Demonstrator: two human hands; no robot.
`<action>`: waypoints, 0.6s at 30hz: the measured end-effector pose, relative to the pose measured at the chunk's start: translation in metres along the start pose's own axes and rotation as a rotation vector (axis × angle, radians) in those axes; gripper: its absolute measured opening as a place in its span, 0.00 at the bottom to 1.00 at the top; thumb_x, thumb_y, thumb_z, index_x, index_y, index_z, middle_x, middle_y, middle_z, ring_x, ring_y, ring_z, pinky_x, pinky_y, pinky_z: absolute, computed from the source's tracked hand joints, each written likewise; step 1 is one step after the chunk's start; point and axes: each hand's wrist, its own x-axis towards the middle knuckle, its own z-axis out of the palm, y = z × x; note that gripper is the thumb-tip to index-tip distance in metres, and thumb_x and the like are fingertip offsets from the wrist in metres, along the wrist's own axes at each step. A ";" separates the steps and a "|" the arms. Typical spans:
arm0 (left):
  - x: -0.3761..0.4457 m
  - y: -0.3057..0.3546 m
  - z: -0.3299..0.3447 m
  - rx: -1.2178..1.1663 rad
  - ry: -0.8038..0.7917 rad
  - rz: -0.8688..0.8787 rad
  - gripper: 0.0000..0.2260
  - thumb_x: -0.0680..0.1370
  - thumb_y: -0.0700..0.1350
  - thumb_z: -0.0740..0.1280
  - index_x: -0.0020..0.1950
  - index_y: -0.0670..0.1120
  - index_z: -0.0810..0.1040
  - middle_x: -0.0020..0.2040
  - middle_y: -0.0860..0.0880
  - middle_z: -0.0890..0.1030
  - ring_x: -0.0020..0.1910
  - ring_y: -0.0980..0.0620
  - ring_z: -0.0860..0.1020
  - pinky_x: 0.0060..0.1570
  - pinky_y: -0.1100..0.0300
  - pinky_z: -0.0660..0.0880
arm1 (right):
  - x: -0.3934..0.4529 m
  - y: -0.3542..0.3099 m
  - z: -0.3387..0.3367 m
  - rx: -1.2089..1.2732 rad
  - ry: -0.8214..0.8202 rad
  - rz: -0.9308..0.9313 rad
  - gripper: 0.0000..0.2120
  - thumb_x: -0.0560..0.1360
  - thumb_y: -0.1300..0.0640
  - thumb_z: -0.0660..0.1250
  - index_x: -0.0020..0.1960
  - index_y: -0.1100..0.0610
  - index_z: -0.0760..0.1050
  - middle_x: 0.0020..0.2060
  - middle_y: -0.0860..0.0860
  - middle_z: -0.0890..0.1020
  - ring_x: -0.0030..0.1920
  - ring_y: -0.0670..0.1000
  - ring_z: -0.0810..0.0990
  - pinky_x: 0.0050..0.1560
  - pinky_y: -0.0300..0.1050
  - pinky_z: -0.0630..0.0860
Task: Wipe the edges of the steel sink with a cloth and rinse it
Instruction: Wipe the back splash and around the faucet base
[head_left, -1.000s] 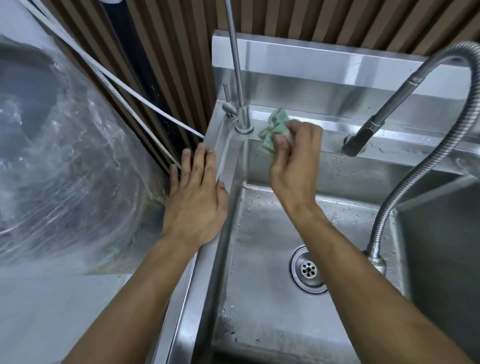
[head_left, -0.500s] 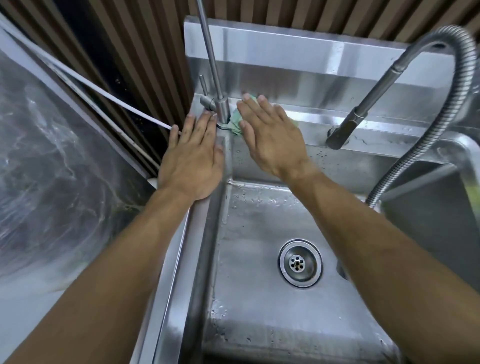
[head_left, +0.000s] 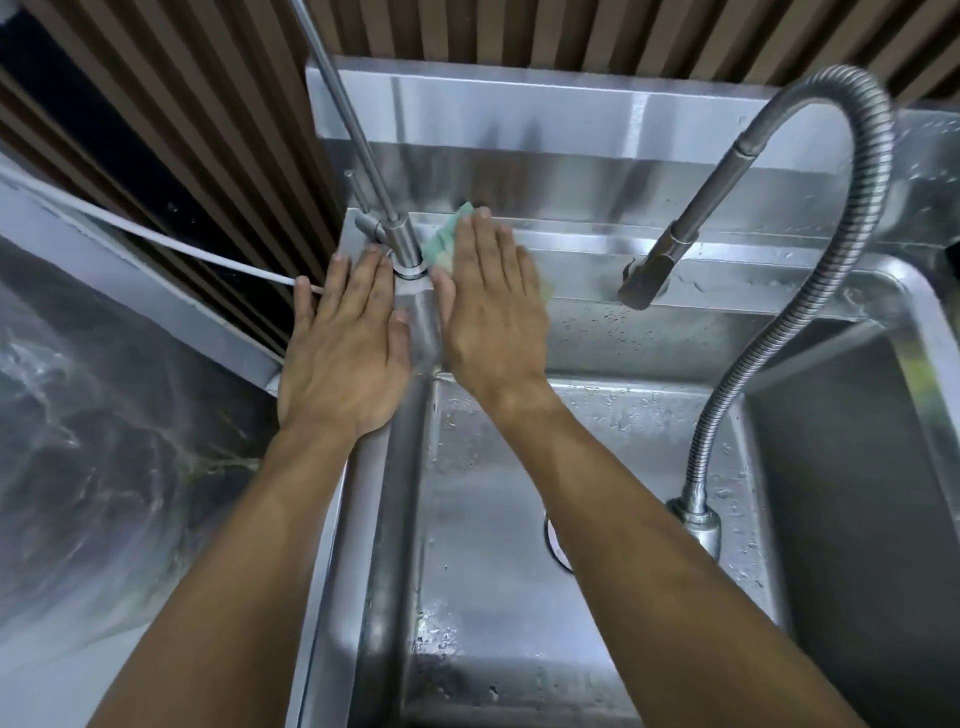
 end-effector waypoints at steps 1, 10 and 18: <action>0.000 0.000 -0.001 -0.005 -0.004 0.001 0.26 0.87 0.52 0.44 0.85 0.48 0.46 0.85 0.54 0.44 0.84 0.52 0.40 0.81 0.48 0.35 | -0.002 0.014 -0.001 -0.033 0.062 0.036 0.28 0.86 0.47 0.50 0.79 0.62 0.64 0.78 0.59 0.68 0.79 0.59 0.66 0.79 0.53 0.57; 0.003 -0.002 0.004 -0.015 0.009 -0.001 0.27 0.86 0.52 0.45 0.85 0.48 0.46 0.85 0.54 0.45 0.84 0.50 0.42 0.81 0.46 0.37 | 0.001 0.032 0.000 -0.015 0.201 0.300 0.27 0.86 0.48 0.53 0.81 0.60 0.62 0.80 0.60 0.64 0.79 0.63 0.63 0.80 0.57 0.57; 0.002 -0.004 0.007 -0.028 0.027 0.029 0.27 0.86 0.51 0.46 0.85 0.48 0.47 0.85 0.54 0.45 0.84 0.50 0.42 0.81 0.47 0.37 | -0.003 0.079 -0.012 -0.077 0.124 -0.147 0.24 0.86 0.46 0.56 0.78 0.54 0.69 0.78 0.52 0.70 0.79 0.59 0.64 0.79 0.57 0.60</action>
